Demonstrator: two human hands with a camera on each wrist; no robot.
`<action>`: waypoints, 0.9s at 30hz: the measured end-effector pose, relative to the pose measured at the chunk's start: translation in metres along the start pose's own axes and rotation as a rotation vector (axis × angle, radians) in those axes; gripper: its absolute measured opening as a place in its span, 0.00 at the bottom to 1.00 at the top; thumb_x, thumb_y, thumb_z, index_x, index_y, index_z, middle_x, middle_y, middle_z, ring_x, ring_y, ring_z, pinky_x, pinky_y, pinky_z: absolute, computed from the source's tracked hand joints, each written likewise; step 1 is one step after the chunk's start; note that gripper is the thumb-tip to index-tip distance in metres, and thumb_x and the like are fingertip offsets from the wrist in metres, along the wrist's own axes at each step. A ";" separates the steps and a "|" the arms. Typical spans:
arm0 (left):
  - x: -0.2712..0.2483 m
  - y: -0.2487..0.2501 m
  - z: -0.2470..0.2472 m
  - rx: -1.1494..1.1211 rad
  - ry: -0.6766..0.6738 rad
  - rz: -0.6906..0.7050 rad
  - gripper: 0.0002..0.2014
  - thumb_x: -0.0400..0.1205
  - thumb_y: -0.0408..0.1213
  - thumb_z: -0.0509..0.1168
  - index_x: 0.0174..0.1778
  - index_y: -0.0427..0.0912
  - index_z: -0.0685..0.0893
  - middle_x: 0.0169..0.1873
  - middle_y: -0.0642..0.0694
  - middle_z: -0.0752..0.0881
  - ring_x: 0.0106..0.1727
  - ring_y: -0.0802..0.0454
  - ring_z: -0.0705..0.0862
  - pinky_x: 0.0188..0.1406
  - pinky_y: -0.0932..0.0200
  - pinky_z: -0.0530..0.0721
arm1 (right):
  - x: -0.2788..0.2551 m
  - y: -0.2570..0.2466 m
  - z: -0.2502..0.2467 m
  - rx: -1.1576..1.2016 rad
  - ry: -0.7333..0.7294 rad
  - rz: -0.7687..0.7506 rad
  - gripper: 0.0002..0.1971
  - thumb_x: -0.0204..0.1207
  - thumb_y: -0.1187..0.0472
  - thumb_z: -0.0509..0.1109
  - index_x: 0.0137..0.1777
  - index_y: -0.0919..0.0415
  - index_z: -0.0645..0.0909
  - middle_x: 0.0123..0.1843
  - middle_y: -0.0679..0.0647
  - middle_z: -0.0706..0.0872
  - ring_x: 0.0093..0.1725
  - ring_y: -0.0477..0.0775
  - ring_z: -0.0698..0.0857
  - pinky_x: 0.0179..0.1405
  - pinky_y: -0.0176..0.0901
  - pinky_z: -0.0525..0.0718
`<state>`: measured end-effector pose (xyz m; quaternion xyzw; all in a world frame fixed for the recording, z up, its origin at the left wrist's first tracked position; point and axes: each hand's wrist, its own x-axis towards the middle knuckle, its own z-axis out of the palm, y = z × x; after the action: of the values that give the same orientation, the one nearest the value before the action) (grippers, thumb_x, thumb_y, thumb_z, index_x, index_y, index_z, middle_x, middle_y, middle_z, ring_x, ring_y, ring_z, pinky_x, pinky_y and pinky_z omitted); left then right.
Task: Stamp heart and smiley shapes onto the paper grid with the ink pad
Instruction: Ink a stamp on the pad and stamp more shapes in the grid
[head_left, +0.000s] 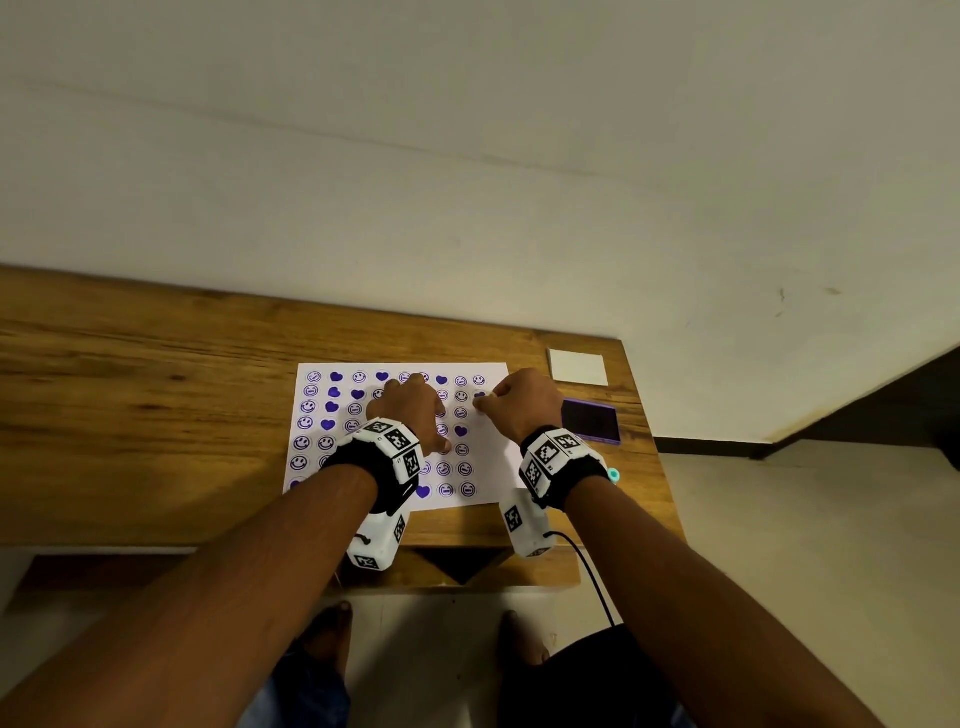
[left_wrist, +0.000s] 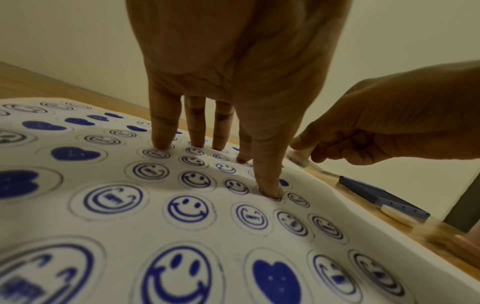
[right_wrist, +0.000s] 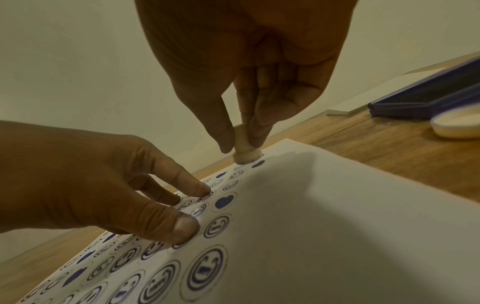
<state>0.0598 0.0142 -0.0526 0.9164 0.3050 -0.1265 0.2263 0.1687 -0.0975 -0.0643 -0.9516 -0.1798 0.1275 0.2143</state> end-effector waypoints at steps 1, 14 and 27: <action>0.000 0.000 0.000 -0.001 0.001 -0.001 0.29 0.64 0.52 0.81 0.62 0.53 0.84 0.65 0.49 0.76 0.70 0.44 0.74 0.62 0.44 0.79 | 0.000 0.001 -0.002 0.009 -0.003 -0.001 0.13 0.69 0.46 0.79 0.38 0.56 0.91 0.37 0.53 0.91 0.41 0.55 0.88 0.36 0.38 0.76; 0.003 0.001 -0.001 -0.050 -0.010 -0.016 0.28 0.65 0.49 0.82 0.59 0.49 0.83 0.64 0.48 0.77 0.70 0.43 0.74 0.62 0.45 0.78 | 0.014 0.068 -0.073 -0.025 0.074 0.245 0.10 0.67 0.54 0.82 0.37 0.60 0.89 0.31 0.51 0.83 0.34 0.53 0.81 0.26 0.35 0.68; -0.001 0.004 -0.002 -0.043 -0.021 -0.023 0.29 0.65 0.48 0.82 0.62 0.49 0.83 0.66 0.48 0.76 0.71 0.43 0.73 0.63 0.45 0.78 | 0.012 0.072 -0.074 -0.086 -0.005 0.306 0.17 0.68 0.54 0.84 0.33 0.58 0.78 0.33 0.53 0.82 0.28 0.48 0.77 0.23 0.37 0.69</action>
<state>0.0617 0.0123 -0.0496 0.9064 0.3157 -0.1323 0.2476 0.2244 -0.1805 -0.0342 -0.9758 -0.0388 0.1534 0.1511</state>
